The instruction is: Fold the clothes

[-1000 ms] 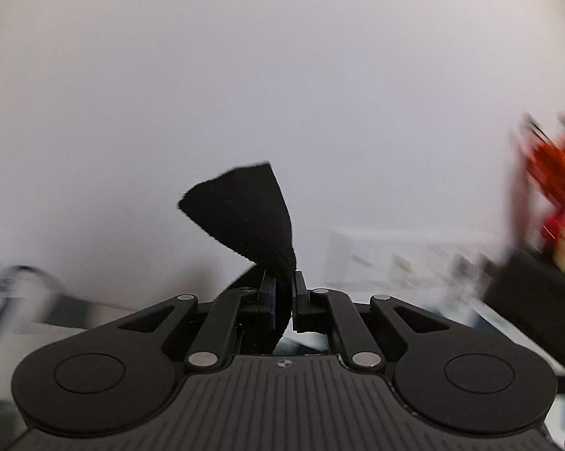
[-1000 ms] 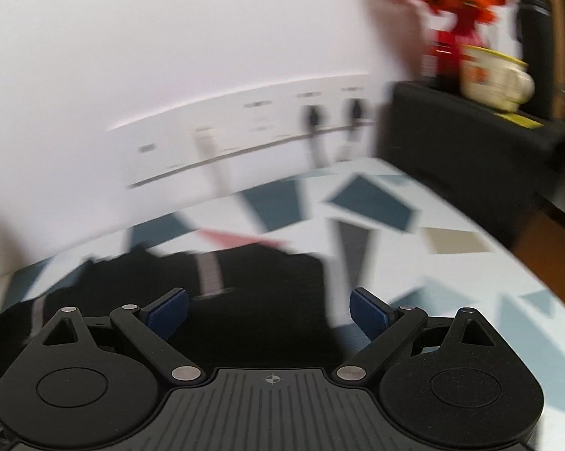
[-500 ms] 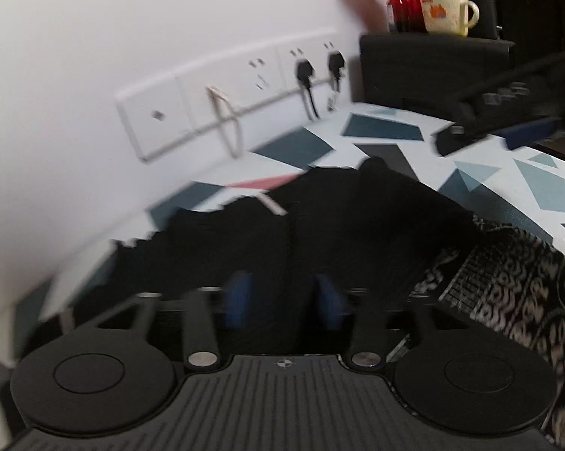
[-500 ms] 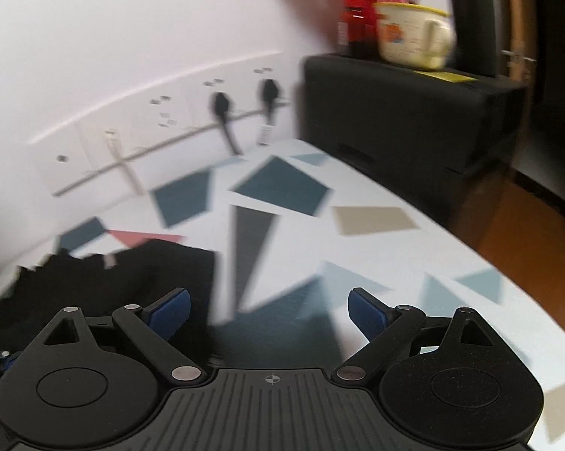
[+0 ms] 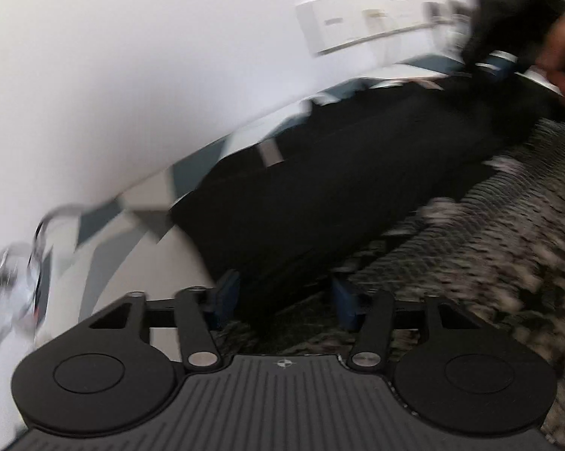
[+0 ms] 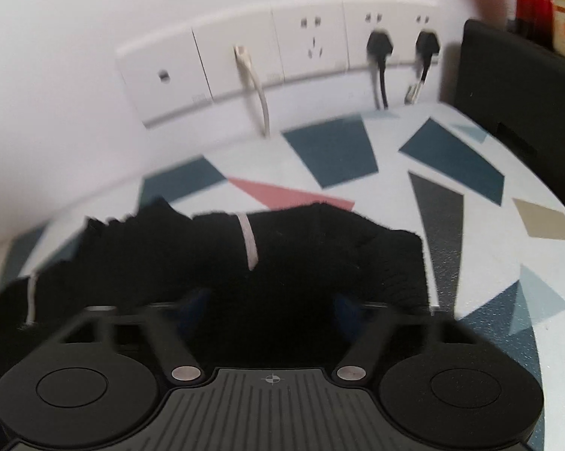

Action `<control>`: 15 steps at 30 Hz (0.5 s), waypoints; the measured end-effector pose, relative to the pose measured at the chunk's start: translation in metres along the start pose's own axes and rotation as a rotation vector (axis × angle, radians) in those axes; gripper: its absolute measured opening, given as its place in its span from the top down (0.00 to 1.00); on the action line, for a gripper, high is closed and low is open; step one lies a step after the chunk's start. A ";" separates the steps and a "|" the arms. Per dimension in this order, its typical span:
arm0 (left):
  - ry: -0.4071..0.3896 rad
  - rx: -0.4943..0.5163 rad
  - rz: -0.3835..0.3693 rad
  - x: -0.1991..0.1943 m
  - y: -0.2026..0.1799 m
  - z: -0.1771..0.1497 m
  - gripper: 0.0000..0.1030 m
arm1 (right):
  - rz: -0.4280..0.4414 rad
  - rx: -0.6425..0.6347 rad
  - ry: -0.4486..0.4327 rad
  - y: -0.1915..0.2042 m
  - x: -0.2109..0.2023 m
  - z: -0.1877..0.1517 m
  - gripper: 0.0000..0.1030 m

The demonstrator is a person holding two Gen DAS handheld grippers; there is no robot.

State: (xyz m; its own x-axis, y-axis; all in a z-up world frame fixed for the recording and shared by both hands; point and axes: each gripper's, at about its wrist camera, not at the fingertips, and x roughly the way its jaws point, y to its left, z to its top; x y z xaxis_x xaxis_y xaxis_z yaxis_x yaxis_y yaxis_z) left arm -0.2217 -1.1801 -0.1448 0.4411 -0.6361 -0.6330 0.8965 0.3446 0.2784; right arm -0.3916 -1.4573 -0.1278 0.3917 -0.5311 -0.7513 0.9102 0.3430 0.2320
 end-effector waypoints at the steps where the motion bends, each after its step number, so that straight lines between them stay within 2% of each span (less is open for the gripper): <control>1: 0.008 -0.031 0.030 0.005 0.005 0.001 0.59 | 0.008 0.038 0.002 -0.004 -0.001 0.002 0.81; 2: 0.015 -0.054 0.062 0.009 0.010 0.003 0.60 | 0.039 0.086 -0.012 -0.010 -0.006 0.003 0.90; 4: 0.016 -0.059 0.089 0.011 0.016 0.003 0.60 | 0.153 0.198 -0.091 -0.031 -0.029 0.001 0.90; 7: 0.010 -0.042 0.110 0.010 0.021 0.000 0.57 | 0.165 0.236 -0.147 -0.051 -0.054 -0.012 0.91; 9: 0.006 -0.017 0.116 0.006 0.021 -0.003 0.54 | 0.154 0.263 -0.109 -0.059 -0.051 -0.022 0.90; 15: 0.006 0.018 0.121 0.005 0.021 -0.005 0.51 | 0.121 0.341 -0.004 -0.082 -0.043 -0.049 0.78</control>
State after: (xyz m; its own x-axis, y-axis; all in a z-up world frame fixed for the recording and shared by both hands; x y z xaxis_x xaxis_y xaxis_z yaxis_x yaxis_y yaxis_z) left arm -0.2007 -1.1725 -0.1459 0.5457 -0.5867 -0.5984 0.8375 0.4056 0.3661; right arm -0.4903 -1.4244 -0.1451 0.4994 -0.5055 -0.7036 0.8493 0.1254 0.5127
